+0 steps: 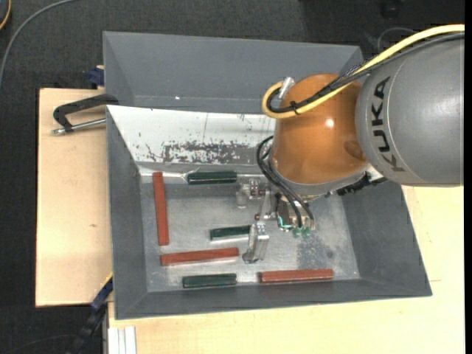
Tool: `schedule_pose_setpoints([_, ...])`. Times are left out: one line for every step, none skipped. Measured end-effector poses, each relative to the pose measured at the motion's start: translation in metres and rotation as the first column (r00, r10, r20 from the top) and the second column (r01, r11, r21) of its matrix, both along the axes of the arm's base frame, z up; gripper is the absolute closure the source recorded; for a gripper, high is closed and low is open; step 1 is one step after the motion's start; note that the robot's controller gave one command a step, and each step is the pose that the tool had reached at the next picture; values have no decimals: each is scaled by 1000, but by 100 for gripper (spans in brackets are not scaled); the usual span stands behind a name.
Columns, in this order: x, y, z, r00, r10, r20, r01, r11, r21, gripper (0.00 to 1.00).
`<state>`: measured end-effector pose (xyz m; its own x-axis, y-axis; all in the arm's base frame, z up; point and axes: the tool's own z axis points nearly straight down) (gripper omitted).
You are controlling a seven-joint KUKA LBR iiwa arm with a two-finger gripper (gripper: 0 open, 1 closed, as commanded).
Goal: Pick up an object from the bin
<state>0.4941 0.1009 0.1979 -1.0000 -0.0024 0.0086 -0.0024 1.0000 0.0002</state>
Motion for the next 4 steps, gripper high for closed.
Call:
schedule_pose_setpoints([88,-13,-129,999,-34,13,34,999,3,0])
schedule_pose_setpoints([8,-20,-127,994,108,4,-108,994,1,0])
schedule_pose_setpoints([68,-84,-126,995,97,19,-97,995,-3,0])
schedule_pose_setpoints([67,-79,-125,995,102,18,-102,995,1,100])
